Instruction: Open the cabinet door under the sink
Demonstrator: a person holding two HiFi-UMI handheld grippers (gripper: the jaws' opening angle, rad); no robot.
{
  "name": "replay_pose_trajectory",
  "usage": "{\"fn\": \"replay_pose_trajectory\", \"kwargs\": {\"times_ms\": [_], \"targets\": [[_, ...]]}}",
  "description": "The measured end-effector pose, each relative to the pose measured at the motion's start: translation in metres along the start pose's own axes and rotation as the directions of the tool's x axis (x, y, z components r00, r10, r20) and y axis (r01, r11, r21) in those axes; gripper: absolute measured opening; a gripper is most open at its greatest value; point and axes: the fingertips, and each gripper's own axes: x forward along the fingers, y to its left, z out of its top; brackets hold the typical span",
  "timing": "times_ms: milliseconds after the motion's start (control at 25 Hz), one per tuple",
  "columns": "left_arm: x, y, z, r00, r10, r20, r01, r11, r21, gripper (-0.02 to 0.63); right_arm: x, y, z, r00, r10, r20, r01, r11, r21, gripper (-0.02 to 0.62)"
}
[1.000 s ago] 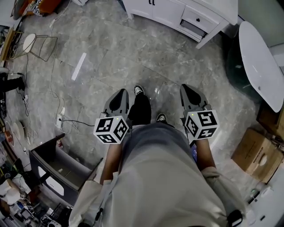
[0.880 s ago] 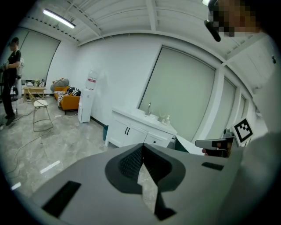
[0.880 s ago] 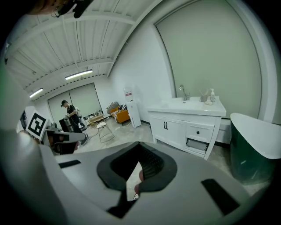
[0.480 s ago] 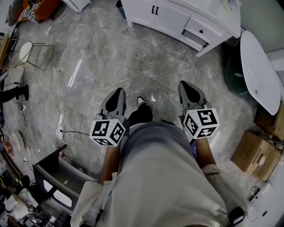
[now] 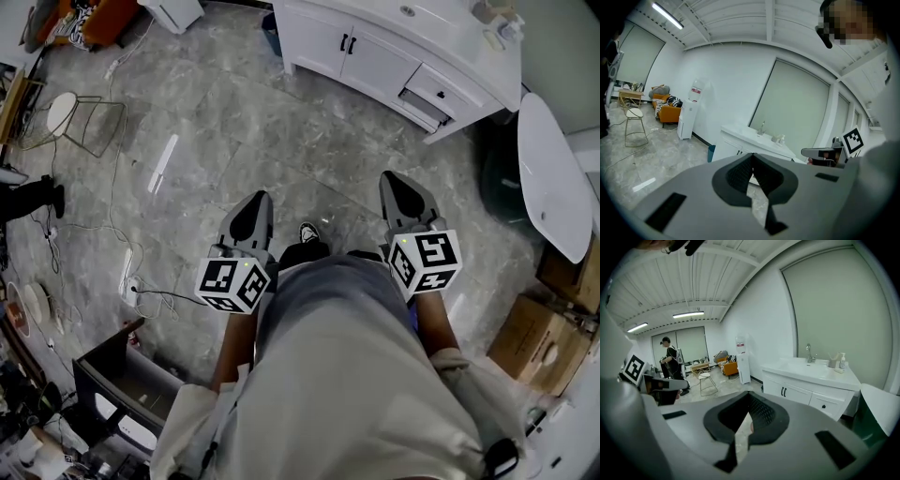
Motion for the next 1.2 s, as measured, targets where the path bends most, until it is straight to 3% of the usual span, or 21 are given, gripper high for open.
{"fn": "replay_pose_trajectory", "kwargs": {"times_ms": [320, 680, 1200], "targets": [[0.021, 0.012, 0.013, 1.0, -0.02, -0.011, 0.02, 1.0, 0.014, 0.0, 0.022, -0.003, 0.002, 1.0, 0.0, -0.03, 0.001, 0.999, 0.04, 0.009], [0.069, 0.011, 0.002, 0.994, -0.046, -0.095, 0.046, 0.999, 0.003, 0.0, 0.054, -0.036, -0.007, 0.998, -0.02, -0.063, 0.027, 0.994, 0.111, 0.009], [0.255, 0.022, 0.064, 0.987, -0.06, -0.152, 0.068, 0.996, 0.05, 0.0, 0.182, -0.155, 0.047, 0.998, -0.001, -0.059, 0.012, 0.98, 0.2, 0.009]]}}
